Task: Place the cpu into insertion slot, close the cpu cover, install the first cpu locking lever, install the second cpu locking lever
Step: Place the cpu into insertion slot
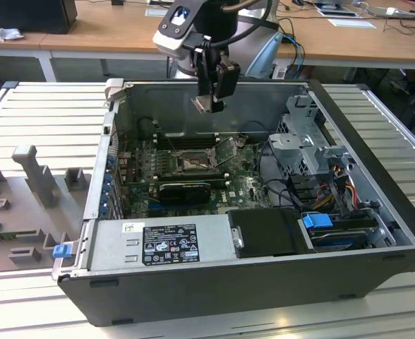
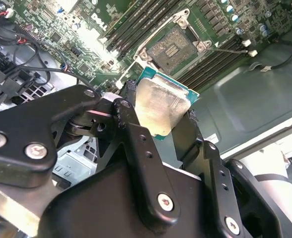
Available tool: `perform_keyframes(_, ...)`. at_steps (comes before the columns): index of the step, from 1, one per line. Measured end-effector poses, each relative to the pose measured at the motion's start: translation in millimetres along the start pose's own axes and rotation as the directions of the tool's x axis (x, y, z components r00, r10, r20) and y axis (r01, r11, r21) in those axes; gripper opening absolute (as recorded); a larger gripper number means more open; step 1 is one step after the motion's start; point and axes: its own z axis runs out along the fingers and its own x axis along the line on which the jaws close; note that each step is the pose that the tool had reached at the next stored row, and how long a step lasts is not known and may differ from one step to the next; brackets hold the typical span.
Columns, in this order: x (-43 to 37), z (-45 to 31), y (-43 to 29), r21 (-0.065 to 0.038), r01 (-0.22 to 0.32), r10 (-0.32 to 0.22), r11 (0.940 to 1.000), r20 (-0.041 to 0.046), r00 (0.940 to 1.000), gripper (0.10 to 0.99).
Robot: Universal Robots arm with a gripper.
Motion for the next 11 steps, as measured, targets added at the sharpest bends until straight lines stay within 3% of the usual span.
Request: perform_keyframes(11,0.0,1.0,-0.1,-0.002,-0.073,0.073,0.9973,0.0065,0.9973,0.533)
